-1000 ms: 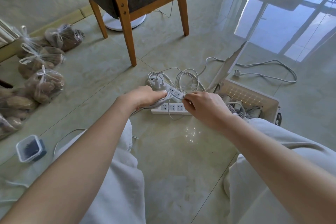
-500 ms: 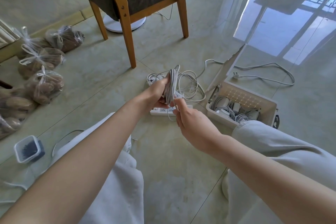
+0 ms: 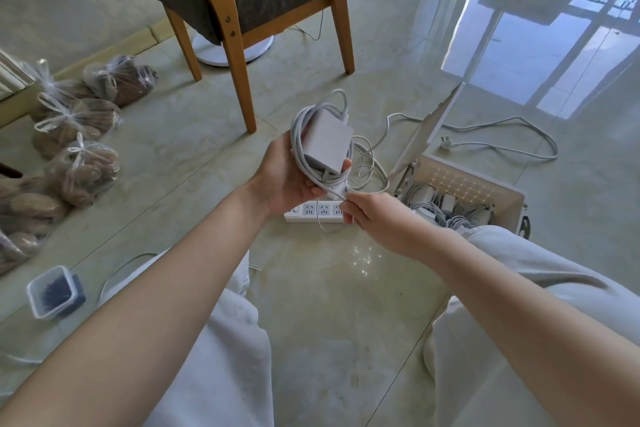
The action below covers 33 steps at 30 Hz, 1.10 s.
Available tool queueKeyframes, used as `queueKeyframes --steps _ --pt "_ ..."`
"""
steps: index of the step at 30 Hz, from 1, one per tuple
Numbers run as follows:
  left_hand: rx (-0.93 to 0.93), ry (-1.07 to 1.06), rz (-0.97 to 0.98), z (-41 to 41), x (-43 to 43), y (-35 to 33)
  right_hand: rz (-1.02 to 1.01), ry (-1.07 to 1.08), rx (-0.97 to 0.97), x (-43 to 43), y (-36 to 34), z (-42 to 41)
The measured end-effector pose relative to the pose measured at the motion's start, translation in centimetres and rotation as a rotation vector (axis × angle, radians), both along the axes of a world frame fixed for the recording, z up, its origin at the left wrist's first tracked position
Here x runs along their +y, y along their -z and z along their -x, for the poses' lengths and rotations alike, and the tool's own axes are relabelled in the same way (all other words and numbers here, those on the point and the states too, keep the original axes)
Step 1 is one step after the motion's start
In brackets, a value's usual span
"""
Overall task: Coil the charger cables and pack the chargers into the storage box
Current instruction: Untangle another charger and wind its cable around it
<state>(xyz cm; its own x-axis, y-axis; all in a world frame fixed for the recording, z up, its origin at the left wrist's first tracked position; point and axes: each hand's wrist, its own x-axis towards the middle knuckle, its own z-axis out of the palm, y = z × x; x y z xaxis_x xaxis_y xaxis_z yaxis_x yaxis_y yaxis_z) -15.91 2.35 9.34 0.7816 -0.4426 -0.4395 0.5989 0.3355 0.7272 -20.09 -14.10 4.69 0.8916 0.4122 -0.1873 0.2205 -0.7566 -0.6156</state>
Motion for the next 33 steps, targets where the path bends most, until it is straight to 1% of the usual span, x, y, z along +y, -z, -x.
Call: queueKeyframes --steps 1,2,5,6,8,10,11,13,14,15,16,17,20,22,25,27,28,30,32,33 --pt "-0.021 0.032 -0.004 0.1 0.2 -0.5 0.032 0.015 -0.012 -0.5 0.2 -0.4" --pt "-0.075 0.086 -0.075 0.2 0.4 -0.8 0.047 0.036 -0.029 -0.9 0.3 -0.8" --pt "-0.374 0.313 -0.569 0.4 1.1 -0.9 0.041 0.092 -0.048 -1.7 0.3 -1.6" --pt "-0.451 0.394 -0.682 0.5 1.2 -0.9 0.033 0.104 -0.044 -1.7 0.3 -1.7" --pt "-0.529 0.499 -0.818 0.6 1.3 -0.5 0.041 0.119 -0.026 -1.7 0.2 -1.8" --pt "-0.604 0.548 -0.941 0.5 1.6 0.1 0.061 0.139 -0.034 -1.8 -0.1 -1.9" --pt "-0.664 0.582 -1.044 0.4 1.8 0.4 0.057 0.158 -0.053 -1.9 -0.2 -2.0" --pt "-0.794 0.655 -1.381 0.3 2.4 0.9 0.003 0.225 -0.074 -2.4 -0.7 -2.3" --pt "-0.825 0.677 -1.526 0.2 2.8 1.2 -0.026 0.250 -0.072 -2.7 -0.9 -2.5" --pt "-0.828 0.683 -1.592 0.1 3.2 1.5 -0.042 0.262 -0.071 -2.8 -1.1 -2.6" --pt "-0.815 0.682 -1.583 0.1 3.4 1.7 -0.047 0.260 -0.076 -2.9 -1.2 -2.5" --pt "-0.792 0.669 -1.505 0.1 3.5 1.7 -0.047 0.258 -0.083 -2.9 -1.3 -2.4" --pt "-0.759 0.584 -1.120 0.3 3.2 1.5 -0.050 0.278 -0.115 -2.7 -1.2 -2.3" --pt "-0.757 0.556 -0.933 1.1 2.4 0.9 -0.040 0.311 -0.128 -2.7 -0.9 -2.5" --pt "-0.764 0.607 -0.787 2.4 1.0 0.4 -0.045 0.316 -0.135 -2.5 -0.6 -2.7" --pt "-0.687 0.610 -0.668 3.2 0.2 0.4 0.002 0.298 -0.063 -2.3 -0.2 -2.9" --pt "-0.627 0.566 -0.588 3.6 -0.2 0.3 0.032 0.296 -0.010 -2.1 -0.1 -2.8" --pt "-0.522 0.406 -0.469 3.8 -0.5 0.2 0.030 0.309 0.082 -1.9 0.1 -2.4" --pt "-0.468 0.248 -0.389 3.4 -0.4 0.1 0.027 0.285 0.146 -1.7 0.5 -2.1" --pt "-0.447 0.203 -0.352 3.3 -0.3 0.0 0.046 0.263 0.180 -1.6 0.7 -1.9"
